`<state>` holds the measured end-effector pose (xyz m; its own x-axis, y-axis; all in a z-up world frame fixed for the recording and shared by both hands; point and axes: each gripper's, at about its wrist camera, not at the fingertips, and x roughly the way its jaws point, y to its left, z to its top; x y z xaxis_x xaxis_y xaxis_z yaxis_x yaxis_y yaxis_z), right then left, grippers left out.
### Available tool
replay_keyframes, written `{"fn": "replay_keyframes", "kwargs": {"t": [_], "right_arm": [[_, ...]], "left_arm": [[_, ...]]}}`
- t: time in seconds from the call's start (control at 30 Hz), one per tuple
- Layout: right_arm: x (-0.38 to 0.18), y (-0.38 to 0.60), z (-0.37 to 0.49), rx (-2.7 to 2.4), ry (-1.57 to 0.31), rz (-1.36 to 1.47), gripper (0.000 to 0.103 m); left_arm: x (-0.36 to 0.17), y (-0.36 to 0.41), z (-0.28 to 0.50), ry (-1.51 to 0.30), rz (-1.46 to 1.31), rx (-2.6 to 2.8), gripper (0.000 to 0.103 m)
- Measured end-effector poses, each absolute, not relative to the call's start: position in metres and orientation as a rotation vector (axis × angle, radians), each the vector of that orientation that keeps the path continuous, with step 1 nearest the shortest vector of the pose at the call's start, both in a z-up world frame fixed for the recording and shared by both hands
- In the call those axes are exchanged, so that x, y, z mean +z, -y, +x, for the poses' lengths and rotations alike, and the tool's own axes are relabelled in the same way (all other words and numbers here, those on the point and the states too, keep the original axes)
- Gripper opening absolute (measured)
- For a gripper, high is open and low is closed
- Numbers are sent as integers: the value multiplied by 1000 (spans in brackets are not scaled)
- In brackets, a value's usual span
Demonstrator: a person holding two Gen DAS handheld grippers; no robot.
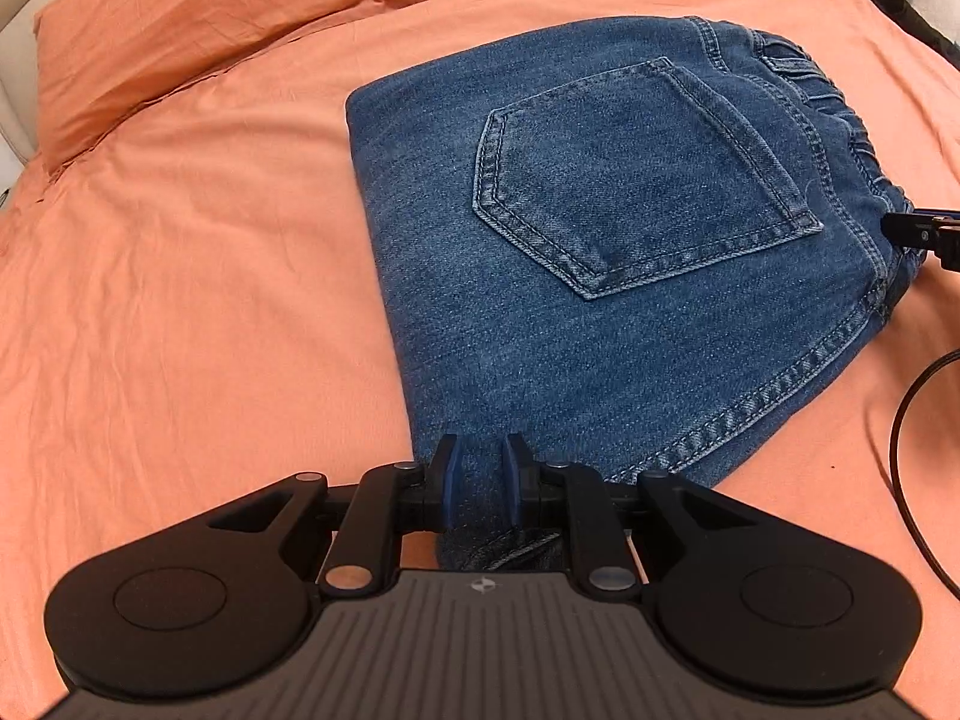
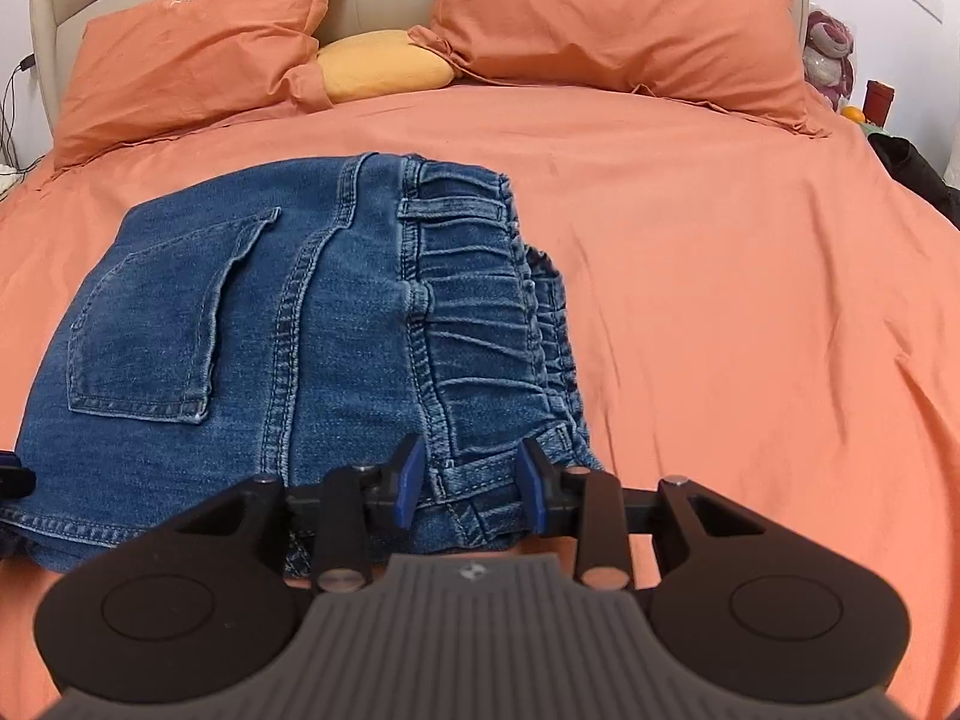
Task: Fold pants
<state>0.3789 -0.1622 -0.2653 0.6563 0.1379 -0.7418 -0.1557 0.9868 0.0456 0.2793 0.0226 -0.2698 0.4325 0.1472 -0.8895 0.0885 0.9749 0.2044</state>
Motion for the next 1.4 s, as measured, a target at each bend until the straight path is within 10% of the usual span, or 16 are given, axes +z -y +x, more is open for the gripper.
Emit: {"fn": "replay_keyframes", "kwargs": {"t": [0.17, 0.3, 0.93, 1.07, 1.4], "right_arm": [[-251, 186, 364, 156, -845, 140, 41], [-252, 219, 351, 152, -821, 419, 69], [-323, 237, 394, 203, -859, 849, 72], [-326, 230, 402, 194, -843, 837, 64], [-314, 224, 400, 180, -833, 772, 40]], "left_arm": [[-240, -46, 268, -1088, 133, 17, 35], [-219, -80, 272, -1010, -19, -29, 73], [-282, -150, 391, -1019, -488, -101, 82], [-283, -147, 391, -1033, -491, -136, 81], [-261, -120, 381, -1000, -347, -130, 32]]}}
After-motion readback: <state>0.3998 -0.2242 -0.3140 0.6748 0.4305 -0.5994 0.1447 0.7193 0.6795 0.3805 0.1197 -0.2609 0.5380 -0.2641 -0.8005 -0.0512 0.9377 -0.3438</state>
